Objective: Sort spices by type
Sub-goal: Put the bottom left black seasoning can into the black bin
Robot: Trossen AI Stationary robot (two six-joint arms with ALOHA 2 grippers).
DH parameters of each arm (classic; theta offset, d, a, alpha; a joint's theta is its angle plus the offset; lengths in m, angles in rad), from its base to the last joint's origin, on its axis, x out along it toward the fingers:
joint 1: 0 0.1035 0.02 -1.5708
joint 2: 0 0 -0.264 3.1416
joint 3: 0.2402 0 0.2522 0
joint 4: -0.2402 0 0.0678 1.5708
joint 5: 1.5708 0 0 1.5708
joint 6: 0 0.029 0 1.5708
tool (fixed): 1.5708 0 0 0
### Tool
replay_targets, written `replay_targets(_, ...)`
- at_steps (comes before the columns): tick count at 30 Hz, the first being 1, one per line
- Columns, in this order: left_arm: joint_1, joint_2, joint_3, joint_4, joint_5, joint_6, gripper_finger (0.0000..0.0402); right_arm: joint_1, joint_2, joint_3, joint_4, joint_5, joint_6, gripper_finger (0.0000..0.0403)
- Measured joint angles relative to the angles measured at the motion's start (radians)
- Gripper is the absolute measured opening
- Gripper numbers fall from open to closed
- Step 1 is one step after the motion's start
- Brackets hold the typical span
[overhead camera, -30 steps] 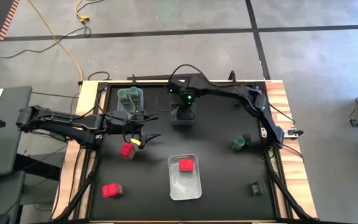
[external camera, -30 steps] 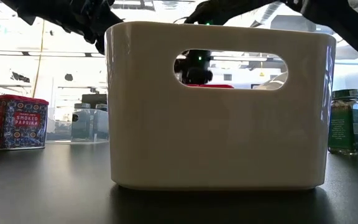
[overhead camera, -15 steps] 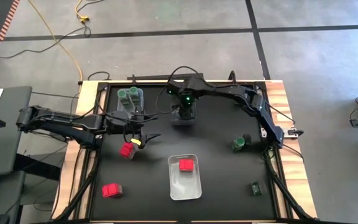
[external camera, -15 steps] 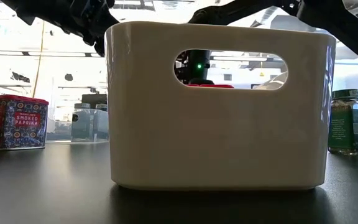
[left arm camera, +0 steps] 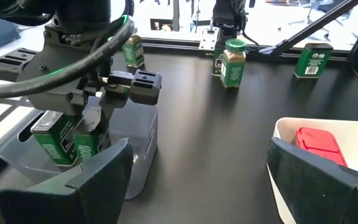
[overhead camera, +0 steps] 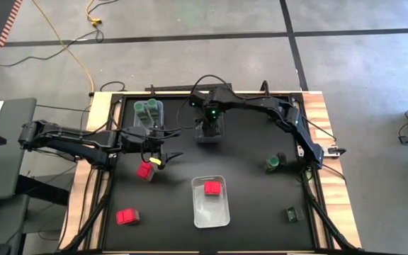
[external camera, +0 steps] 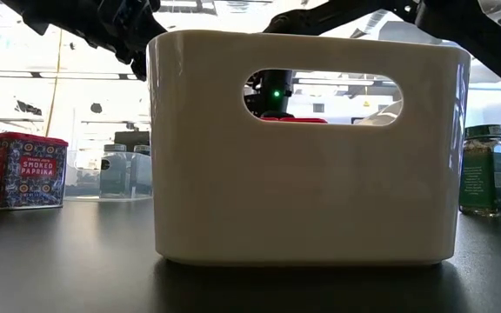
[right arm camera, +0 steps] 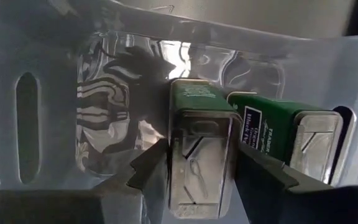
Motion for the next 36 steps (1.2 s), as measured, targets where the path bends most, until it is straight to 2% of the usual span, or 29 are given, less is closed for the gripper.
replay_targets(36,0.0,0.0,0.0,-0.005,0.0,0.0,0.0352,-0.055,-0.001,0.0,0.044,0.004,0.03,0.0194)
